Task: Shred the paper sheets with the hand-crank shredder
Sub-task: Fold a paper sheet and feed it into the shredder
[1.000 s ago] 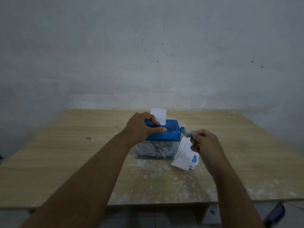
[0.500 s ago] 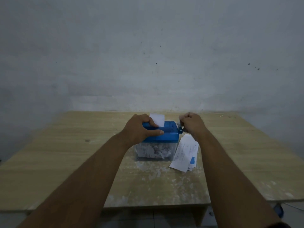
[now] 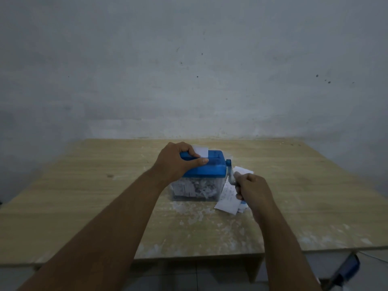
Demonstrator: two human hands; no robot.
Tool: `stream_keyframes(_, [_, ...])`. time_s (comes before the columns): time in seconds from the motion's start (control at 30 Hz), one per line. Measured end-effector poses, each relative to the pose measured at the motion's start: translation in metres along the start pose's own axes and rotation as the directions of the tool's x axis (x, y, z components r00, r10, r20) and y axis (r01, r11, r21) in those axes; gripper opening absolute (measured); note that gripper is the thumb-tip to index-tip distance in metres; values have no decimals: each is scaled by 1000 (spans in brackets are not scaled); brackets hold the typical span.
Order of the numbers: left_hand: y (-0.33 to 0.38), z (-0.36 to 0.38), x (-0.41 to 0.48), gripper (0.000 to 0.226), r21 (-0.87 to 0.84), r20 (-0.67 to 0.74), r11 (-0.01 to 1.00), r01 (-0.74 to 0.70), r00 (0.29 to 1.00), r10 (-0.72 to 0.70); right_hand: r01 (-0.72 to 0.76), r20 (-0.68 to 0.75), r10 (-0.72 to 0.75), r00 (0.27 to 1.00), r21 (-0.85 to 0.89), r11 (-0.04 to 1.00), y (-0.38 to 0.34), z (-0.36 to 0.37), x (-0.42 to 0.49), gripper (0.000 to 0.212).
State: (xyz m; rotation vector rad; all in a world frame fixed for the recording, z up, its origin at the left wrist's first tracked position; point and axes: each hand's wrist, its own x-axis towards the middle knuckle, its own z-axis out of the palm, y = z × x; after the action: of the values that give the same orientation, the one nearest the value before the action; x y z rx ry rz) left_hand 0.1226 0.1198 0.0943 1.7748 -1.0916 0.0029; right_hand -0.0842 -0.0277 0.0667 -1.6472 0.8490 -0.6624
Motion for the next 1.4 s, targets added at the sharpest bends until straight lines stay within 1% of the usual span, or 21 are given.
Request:
stream_keyframes(0.1, [0,0,1,35,-2,9,1000,13,1000,-13,106,-12,-107,994,-87,991,-30,-11,-14,29])
stream_keyframes(0.23, [0,-3,2,31,-12,31,1000,15,999,-14,161,40,-157,987,-118,980,-57,-20,-7,19])
stream_keyframes(0.33, [0,-5,4,30,-21,56,1000,16,998,-14,201,53,-196,979,-131,971,-71,-21,6,20])
stream_keyframes(0.43, [-1,-6,6,28,-36,81,999,24,996,-21,217,49,-212,976,-136,967,-81,-17,22,27])
stream_keyframes(0.57, [-3,-6,4,32,-24,88,1000,14,996,-12,180,38,-176,984,-141,974,-84,-5,51,40])
stream_keyframes(0.67, [-4,-5,4,31,-22,83,999,25,996,-23,134,15,-133,991,-129,983,-74,12,67,36])
stream_keyframes(0.77, [-4,-5,2,27,-20,70,1000,10,997,-9,36,26,-33,999,-96,995,-49,21,71,29])
stream_keyframes(0.83, [-4,-4,1,27,-22,54,1000,8,998,-6,-25,37,30,999,-121,992,-27,23,67,26])
stream_keyframes(0.93, [-3,-2,0,29,-29,46,1000,10,999,-9,-93,0,93,996,-118,989,1,23,51,33])
stream_keyframes(1.07, [-3,-2,1,32,-20,39,1000,14,999,-13,-23,-102,6,995,-162,987,17,24,18,36])
stream_keyframes(1.17, [-5,-1,2,34,-12,38,999,31,999,-31,13,-178,-30,984,-92,996,5,20,-6,31])
stream_keyframes(1.27, [-5,-1,2,32,-32,32,999,37,999,-36,34,-155,-42,987,-53,998,-13,11,-18,19])
stream_keyframes(1.33, [-5,-1,3,29,-28,45,999,32,999,-31,63,-141,-74,987,-79,995,-24,6,-22,18])
stream_keyframes(1.4, [-4,-3,4,27,-8,65,1000,26,998,-25,120,-158,-136,978,-110,987,-37,2,-20,19])
